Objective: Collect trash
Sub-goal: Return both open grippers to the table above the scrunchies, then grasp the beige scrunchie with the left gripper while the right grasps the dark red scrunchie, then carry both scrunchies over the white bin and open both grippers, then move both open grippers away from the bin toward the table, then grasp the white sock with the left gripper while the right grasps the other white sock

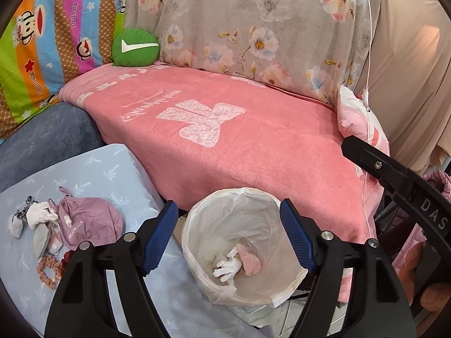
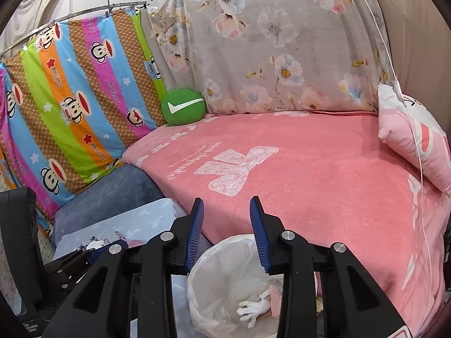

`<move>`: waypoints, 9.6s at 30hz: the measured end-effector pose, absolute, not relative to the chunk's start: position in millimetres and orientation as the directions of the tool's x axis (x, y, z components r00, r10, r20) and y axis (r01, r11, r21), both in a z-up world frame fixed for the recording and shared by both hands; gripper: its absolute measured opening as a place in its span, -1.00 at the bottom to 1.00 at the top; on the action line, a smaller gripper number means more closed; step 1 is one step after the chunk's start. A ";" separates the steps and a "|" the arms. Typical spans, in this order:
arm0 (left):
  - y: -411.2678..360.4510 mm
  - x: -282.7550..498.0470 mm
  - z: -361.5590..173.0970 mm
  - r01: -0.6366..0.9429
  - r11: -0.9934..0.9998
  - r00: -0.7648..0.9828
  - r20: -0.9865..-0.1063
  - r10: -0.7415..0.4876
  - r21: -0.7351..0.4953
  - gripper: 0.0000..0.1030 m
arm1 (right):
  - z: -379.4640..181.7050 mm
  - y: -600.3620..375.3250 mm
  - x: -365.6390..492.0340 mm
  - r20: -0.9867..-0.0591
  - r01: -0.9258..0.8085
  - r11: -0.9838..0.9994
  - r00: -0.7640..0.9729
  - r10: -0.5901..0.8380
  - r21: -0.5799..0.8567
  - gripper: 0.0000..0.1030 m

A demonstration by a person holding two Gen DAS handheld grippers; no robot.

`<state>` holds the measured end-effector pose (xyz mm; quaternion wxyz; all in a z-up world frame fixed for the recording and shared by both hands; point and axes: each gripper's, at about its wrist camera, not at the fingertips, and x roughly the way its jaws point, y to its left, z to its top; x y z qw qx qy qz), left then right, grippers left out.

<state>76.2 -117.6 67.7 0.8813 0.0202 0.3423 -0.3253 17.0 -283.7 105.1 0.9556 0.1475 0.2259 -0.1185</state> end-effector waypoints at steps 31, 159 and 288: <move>-23.1 99.1 37.5 0.414 0.885 0.606 -0.662 -0.442 -0.213 0.38 | 68.3 -181.7 47.8 -0.551 0.149 0.969 0.834 -0.015 0.199 -0.25; -117.1 63.8 56.9 0.571 0.816 0.619 -0.603 -0.503 -0.094 0.08 | 84.2 -259.7 0.9 -0.496 0.296 0.929 0.855 -0.153 0.224 -0.36; 146.9 171.2 51.9 0.218 0.954 0.718 -0.628 -0.300 -0.207 -0.30 | 83.9 4.9 165.5 -0.548 -0.121 0.978 0.814 0.195 0.170 -0.77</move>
